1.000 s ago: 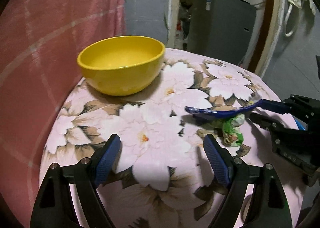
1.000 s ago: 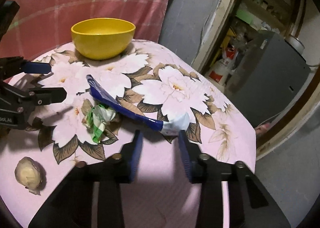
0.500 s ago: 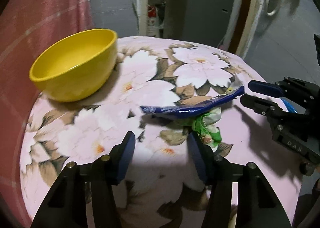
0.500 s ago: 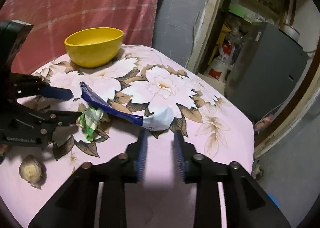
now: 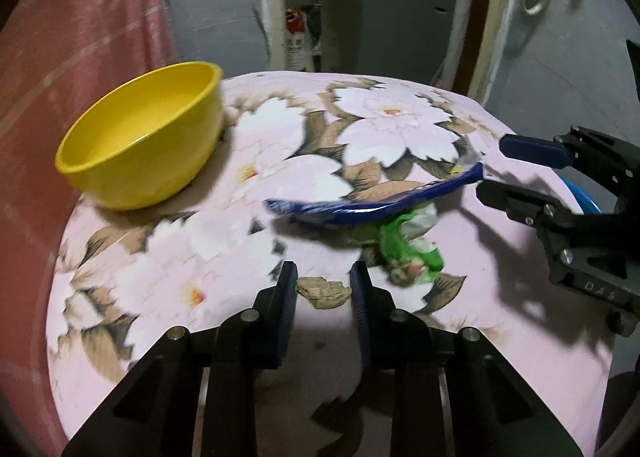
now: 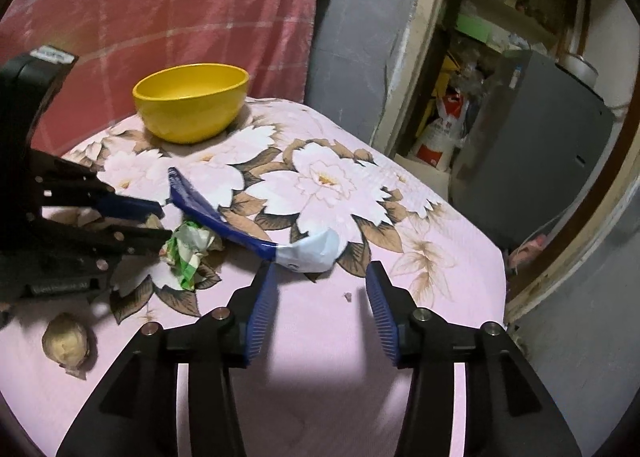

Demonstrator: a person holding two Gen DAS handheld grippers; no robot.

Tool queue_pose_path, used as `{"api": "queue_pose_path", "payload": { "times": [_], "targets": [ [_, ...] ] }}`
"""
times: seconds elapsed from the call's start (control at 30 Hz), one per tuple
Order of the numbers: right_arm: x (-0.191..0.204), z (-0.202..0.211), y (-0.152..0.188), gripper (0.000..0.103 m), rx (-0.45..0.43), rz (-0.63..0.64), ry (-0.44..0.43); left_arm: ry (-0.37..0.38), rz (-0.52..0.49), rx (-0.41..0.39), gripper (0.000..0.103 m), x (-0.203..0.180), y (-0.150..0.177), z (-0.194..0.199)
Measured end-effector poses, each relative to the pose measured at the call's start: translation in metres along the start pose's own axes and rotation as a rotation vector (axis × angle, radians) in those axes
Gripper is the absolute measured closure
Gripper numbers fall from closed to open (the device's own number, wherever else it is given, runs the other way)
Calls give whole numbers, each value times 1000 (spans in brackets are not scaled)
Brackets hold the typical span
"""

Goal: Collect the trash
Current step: 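Close the right tool on the blue wrapper while the left tool lowers toward the green scrap, then carry the blue wrapper to the blue bucket and open the right tool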

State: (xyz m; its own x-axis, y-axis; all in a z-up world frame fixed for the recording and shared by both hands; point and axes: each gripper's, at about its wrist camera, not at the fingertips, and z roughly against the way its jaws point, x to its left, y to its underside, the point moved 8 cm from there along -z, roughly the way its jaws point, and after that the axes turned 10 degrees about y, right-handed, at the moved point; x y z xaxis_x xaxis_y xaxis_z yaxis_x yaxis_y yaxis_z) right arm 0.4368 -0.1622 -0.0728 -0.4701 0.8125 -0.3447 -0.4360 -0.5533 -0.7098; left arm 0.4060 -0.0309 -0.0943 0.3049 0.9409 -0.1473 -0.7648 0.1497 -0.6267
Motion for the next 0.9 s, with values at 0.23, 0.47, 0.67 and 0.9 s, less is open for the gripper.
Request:
{"api": "queue_pose_path", "payload": {
  "times": [0.23, 0.47, 0.67, 0.9],
  "targets": [
    [34, 4, -8, 51, -63, 197, 51, 25, 165, -49, 80, 31, 12, 20],
    [47, -15, -13, 75, -34, 261, 27, 44, 210, -76, 80, 37, 7, 23],
    [41, -15, -8, 92, -7, 203, 1, 48, 222, -93, 80, 40, 11, 30],
    [24, 4, -9, 96, -57, 89, 40, 24, 244, -195, 80, 29, 16, 60]
  ]
}}
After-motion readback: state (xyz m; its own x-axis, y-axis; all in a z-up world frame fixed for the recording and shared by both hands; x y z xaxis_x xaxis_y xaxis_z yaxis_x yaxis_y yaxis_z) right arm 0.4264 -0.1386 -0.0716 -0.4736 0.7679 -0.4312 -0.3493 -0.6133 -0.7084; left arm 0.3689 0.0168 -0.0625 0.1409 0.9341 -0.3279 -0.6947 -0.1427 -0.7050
